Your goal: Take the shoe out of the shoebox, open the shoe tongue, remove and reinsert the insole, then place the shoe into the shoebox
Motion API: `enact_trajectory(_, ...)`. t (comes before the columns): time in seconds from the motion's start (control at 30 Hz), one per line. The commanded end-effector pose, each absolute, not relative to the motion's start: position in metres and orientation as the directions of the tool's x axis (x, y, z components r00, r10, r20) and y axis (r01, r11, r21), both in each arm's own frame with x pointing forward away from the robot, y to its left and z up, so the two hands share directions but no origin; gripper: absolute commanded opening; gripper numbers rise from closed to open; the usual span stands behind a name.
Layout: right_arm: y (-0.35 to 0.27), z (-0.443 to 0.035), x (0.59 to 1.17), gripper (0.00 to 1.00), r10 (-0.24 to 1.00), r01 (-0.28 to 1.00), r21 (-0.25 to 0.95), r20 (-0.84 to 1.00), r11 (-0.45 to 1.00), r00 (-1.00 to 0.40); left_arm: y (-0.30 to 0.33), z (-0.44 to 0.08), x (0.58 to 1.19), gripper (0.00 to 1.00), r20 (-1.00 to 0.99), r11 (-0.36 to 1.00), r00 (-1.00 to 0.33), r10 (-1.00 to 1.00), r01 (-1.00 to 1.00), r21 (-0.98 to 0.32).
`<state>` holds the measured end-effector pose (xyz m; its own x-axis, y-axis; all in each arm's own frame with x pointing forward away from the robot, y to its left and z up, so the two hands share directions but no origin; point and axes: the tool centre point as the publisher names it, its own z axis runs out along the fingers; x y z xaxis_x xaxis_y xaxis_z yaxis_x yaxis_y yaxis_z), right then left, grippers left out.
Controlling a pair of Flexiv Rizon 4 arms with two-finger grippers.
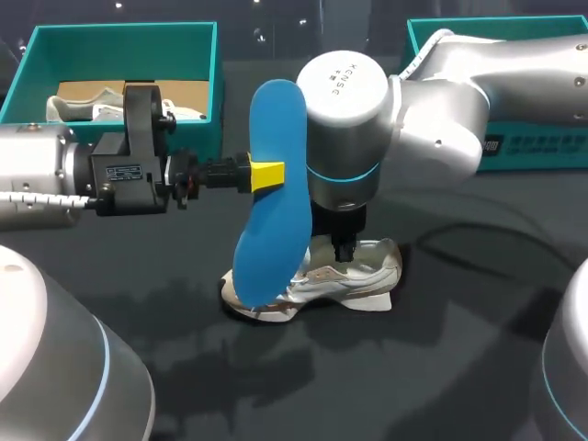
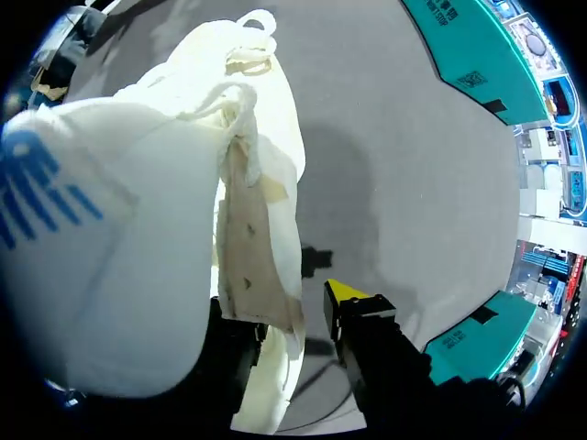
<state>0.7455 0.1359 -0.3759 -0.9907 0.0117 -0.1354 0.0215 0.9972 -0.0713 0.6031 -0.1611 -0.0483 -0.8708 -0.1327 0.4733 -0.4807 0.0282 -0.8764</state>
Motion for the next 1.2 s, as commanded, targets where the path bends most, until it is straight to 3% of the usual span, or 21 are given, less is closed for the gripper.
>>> enact_trajectory(0.03, 0.140, -0.376, 0.742, 0.00, 0.004, 0.015, -0.083, -0.137, 0.996, -0.991, -0.162, -0.049, 0.603, 0.00, 0.473, 0.026, -0.871, -0.133, -0.481, -0.877)
enact_trajectory(0.43, 0.132, -0.360, 0.739, 0.00, 0.056, 0.064, -0.071, -0.107, 0.995, -0.993, -0.162, -0.049, 0.603, 0.00, 0.473, 0.026, -0.871, -0.133, -0.481, -0.877)
enact_trajectory(0.93, 0.128, -0.326, 0.726, 0.00, 0.332, 0.333, 0.022, 0.019, 0.943, -0.943, -0.162, -0.049, 0.603, 0.00, 0.473, 0.026, -0.871, -0.133, -0.481, -0.877)
enact_trajectory(1.2, 0.128, -0.326, 0.726, 0.00, 0.332, 0.333, 0.022, 0.019, 0.943, -0.943, -0.162, -0.049, 0.603, 0.00, 0.473, 0.026, -0.871, -0.133, -0.481, -0.877)
